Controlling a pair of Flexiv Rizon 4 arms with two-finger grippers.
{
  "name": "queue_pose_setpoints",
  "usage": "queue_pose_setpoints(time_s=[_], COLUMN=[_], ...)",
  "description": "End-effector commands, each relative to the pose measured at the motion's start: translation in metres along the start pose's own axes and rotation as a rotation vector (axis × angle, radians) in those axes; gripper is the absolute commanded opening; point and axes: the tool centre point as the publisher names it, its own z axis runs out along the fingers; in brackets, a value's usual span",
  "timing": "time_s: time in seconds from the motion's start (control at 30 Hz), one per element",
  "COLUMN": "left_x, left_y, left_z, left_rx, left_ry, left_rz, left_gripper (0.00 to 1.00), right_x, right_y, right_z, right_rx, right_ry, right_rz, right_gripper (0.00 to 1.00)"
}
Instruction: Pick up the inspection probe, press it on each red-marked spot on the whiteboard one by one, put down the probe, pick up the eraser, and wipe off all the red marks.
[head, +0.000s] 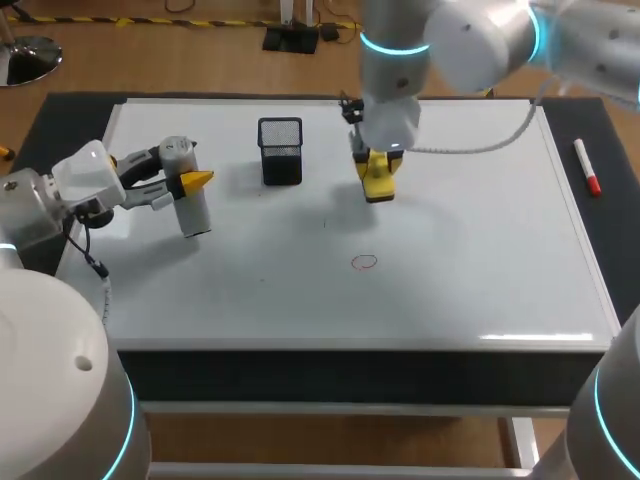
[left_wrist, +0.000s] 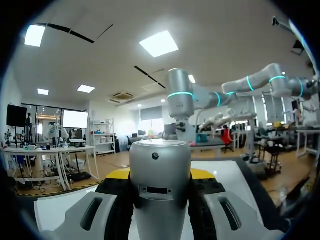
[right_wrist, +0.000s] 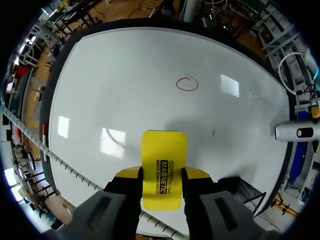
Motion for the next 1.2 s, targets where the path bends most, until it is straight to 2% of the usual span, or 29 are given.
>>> queue_pose_setpoints(time_s=[0.03,0.23,0.77,1.0,1.2], left_x=[-0.001,-0.001,-0.001,-0.001,-0.001], left_y=[-0.001,-0.001,-0.001,-0.001,-0.001], left_z=[0.0,0.0,0.0,0.0,0.0], left_rx=[0.001,0.001,0.001,0.001,0.001], left_ry=[0.003,0.003,0.003,0.003,0.003], left_rz=[-0.001,-0.001,-0.001,-0.001,-0.001], left_gripper=[0.0,0.0,0.0,0.0,0.0], right_x=[-0.012,-0.017,-0.009,0.004,0.026], right_y=[-0.005,-0.005,-0.005,-0.007,-0.006], right_z=[0.009,0.022,0.045,0.049,0.053], right_rx=[-0.017,-0.017,-0.056,-0.056,-0.066], right_ry=[0.031,0.046,0.032,0.053,0.059], right_rz=[-0.004,-0.024,-0.018,0.009,0.059], right_gripper=[0.0,0.0,0.0,0.0,0.0])
